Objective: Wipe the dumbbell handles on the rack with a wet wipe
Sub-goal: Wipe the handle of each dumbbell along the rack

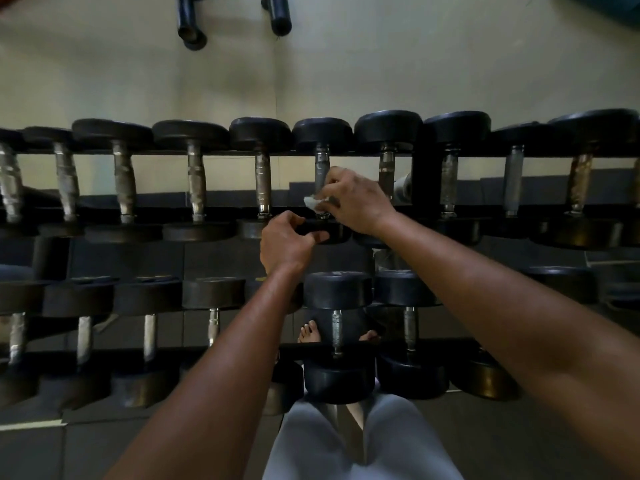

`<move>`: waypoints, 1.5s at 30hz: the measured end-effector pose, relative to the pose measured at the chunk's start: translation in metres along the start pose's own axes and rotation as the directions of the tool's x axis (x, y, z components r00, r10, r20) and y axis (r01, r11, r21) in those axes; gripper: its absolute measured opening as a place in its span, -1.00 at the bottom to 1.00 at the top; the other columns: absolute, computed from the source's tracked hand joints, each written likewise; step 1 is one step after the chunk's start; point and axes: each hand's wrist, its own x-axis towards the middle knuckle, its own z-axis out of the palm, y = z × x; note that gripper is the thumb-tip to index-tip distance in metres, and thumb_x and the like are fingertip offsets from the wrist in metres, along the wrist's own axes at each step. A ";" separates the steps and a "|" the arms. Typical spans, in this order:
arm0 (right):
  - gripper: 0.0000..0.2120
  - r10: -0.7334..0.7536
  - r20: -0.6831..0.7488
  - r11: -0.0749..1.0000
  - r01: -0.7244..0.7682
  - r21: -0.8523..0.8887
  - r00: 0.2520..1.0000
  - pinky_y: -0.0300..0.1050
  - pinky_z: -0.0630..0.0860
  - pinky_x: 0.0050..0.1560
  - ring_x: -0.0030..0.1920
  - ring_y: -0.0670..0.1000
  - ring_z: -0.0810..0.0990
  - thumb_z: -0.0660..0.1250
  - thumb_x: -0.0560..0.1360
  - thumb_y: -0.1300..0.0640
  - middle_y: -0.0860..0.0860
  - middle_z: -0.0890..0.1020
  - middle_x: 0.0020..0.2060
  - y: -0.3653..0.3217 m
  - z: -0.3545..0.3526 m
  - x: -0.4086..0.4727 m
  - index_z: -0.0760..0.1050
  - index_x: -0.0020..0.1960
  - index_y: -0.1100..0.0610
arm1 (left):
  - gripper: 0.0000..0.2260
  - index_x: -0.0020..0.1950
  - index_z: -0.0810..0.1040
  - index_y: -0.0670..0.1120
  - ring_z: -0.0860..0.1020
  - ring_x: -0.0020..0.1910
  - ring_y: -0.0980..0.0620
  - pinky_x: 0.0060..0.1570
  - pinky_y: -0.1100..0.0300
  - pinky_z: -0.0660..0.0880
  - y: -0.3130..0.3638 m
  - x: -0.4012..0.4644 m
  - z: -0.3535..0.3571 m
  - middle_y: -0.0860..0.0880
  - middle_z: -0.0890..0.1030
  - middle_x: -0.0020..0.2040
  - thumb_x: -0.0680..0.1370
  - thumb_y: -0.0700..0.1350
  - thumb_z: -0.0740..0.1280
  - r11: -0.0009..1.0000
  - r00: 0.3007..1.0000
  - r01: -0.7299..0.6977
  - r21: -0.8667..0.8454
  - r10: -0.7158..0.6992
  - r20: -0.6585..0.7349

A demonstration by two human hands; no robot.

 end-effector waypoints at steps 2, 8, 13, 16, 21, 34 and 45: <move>-0.74 -0.043 0.054 0.996 0.047 -0.070 0.998 -0.07 0.48 -0.01 0.09 0.02 0.52 0.35 0.66 -0.07 0.01 0.51 0.16 0.002 0.000 0.001 0.67 0.23 0.02 | -0.57 0.19 0.65 0.06 0.64 0.08 0.13 -0.05 0.21 0.54 -0.002 -0.002 0.001 0.11 0.69 0.13 0.41 0.14 0.67 1.000 1.000 -0.013 -0.006 0.013 -0.007; -0.72 -0.094 0.104 0.983 0.108 -0.146 0.990 -0.05 0.41 0.02 0.12 0.05 0.50 0.35 0.65 -0.14 0.05 0.48 0.22 -0.001 -0.006 0.009 0.69 0.24 -0.04 | -0.57 0.16 0.65 0.09 0.65 0.05 0.14 -0.07 0.19 0.58 -0.004 -0.002 0.001 0.13 0.70 0.11 0.39 0.17 0.67 1.000 1.000 -0.013 -0.026 0.012 -0.016; -0.70 -0.092 0.222 0.936 0.160 -0.312 0.971 0.13 0.35 0.37 0.34 0.13 0.38 0.34 0.63 -0.21 0.06 0.42 0.27 -0.017 -0.004 0.033 0.70 0.16 -0.04 | -0.59 0.13 0.66 0.09 0.65 0.00 0.15 -0.13 0.19 0.56 -0.002 -0.001 0.000 0.15 0.70 0.05 0.39 0.18 0.67 1.000 1.000 -0.004 -0.019 0.004 -0.018; -0.75 -0.047 0.270 0.920 0.147 -0.364 0.962 0.18 0.29 0.46 0.39 0.17 0.33 0.40 0.60 -0.16 0.06 0.42 0.29 -0.028 -0.001 0.048 0.69 0.11 -0.02 | -0.58 0.14 0.65 0.09 0.66 0.00 0.14 -0.11 0.15 0.60 -0.003 -0.002 0.002 0.15 0.70 0.06 0.39 0.20 0.66 1.000 1.000 -0.010 -0.011 0.010 -0.025; -0.76 -0.046 0.252 0.936 0.130 -0.327 0.967 0.18 0.23 0.47 0.38 0.15 0.37 0.39 0.61 -0.13 0.04 0.47 0.22 -0.027 -0.006 0.042 0.68 0.07 0.03 | -0.56 0.17 0.65 0.09 0.66 0.02 0.13 -0.06 0.11 0.63 -0.002 -0.003 0.001 0.15 0.70 0.08 0.39 0.20 0.66 1.000 1.000 -0.007 -0.012 0.007 -0.023; -0.89 0.379 0.195 0.809 -0.426 0.406 0.905 -0.25 0.53 -0.14 0.01 -0.11 0.66 0.54 0.56 0.02 -0.12 0.68 -0.04 0.012 0.013 -0.009 0.64 0.01 -0.15 | -0.55 0.18 0.65 0.10 0.63 0.06 0.13 -0.14 0.21 0.52 0.000 -0.003 0.002 0.14 0.69 0.11 0.38 0.18 0.68 1.000 1.000 -0.004 -0.005 0.004 -0.029; -0.95 0.483 0.221 0.812 -0.528 0.249 0.847 -0.19 0.52 -0.19 -0.06 -0.07 0.65 0.50 0.59 0.17 -0.03 0.66 -0.10 0.017 0.020 0.005 0.67 0.02 0.04 | -0.56 0.20 0.66 0.07 0.62 0.04 0.16 -0.21 0.29 0.42 0.001 -0.003 0.003 0.14 0.68 0.11 0.41 0.16 0.67 1.000 1.000 -0.002 -0.002 0.002 -0.027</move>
